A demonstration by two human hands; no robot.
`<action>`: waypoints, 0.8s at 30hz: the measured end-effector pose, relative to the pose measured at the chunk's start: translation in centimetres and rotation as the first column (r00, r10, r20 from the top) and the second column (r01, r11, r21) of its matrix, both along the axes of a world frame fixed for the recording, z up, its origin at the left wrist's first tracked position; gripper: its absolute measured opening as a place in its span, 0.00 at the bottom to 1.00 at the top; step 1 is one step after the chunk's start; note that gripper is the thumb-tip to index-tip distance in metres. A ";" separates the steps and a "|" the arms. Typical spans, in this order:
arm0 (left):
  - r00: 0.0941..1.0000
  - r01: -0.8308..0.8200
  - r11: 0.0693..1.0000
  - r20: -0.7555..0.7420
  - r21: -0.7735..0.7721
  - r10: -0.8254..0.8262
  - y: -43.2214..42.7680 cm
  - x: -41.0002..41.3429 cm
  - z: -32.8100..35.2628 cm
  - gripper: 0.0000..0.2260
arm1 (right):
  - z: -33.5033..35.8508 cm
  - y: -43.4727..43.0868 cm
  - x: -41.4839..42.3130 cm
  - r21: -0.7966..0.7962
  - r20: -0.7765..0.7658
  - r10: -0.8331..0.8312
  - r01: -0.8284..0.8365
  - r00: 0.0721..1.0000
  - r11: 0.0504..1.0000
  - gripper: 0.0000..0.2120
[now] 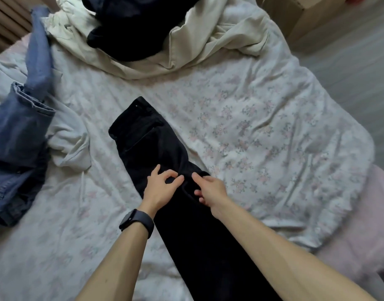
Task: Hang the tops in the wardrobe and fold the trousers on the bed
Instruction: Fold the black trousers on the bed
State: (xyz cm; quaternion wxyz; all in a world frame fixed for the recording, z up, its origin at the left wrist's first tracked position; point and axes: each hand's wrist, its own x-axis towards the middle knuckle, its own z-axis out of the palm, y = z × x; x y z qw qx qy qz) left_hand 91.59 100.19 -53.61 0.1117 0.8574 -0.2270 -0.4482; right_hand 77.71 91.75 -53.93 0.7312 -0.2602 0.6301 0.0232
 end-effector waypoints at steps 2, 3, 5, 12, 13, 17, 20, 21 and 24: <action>1.000 -0.008 1.000 0.000 -0.015 0.008 0.3 0.1 -0.2 0.11 | 0.0 -1.3 0.9 0.015 -0.065 -0.095 0.096 0.993 0.995 0.14; 1.000 -0.013 1.000 -0.003 -0.021 0.013 0.5 0.2 -0.4 0.15 | 0.0 -2.1 0.8 -0.021 -0.103 -0.130 0.128 0.986 0.992 0.13; 1.000 0.017 1.000 -0.023 0.004 -0.017 0.7 0.3 -0.7 0.25 | 0.2 -4.2 -0.7 -0.140 -0.144 -0.174 0.154 0.974 0.978 0.12; 0.953 0.253 0.912 0.078 0.324 -0.292 -1.4 -2.1 -1.8 0.29 | -1.4 -6.6 -3.3 -0.498 -0.402 0.173 -0.373 0.899 0.783 0.16; 0.952 0.241 0.914 0.102 0.326 -0.287 -1.2 -2.2 -2.2 0.29 | -1.8 -6.6 -3.2 -0.529 -0.416 0.197 -0.413 0.888 0.741 0.16; 0.952 0.169 0.952 0.208 0.257 -0.225 -0.3 -2.5 -3.2 0.27 | -0.8 -5.2 -4.2 -0.516 -0.242 0.196 -0.298 0.950 0.803 0.19; 0.945 0.097 0.986 0.299 0.139 -0.135 2.1 -4.9 -3.0 0.28 | 0.2 -1.6 -7.0 -0.411 -0.101 0.448 -0.447 0.888 0.794 0.22; 0.939 0.070 0.993 0.329 0.096 -0.098 3.3 -5.9 -2.7 0.28 | 0.1 -0.7 -8.3 -0.413 -0.081 0.484 -0.471 0.871 0.779 0.23; 0.934 -0.065 0.998 0.353 -0.002 0.061 9.0 -11.7 -1.8 0.29 | 0.8 1.2 -13.2 -0.372 -0.083 0.536 -0.525 0.840 0.765 0.24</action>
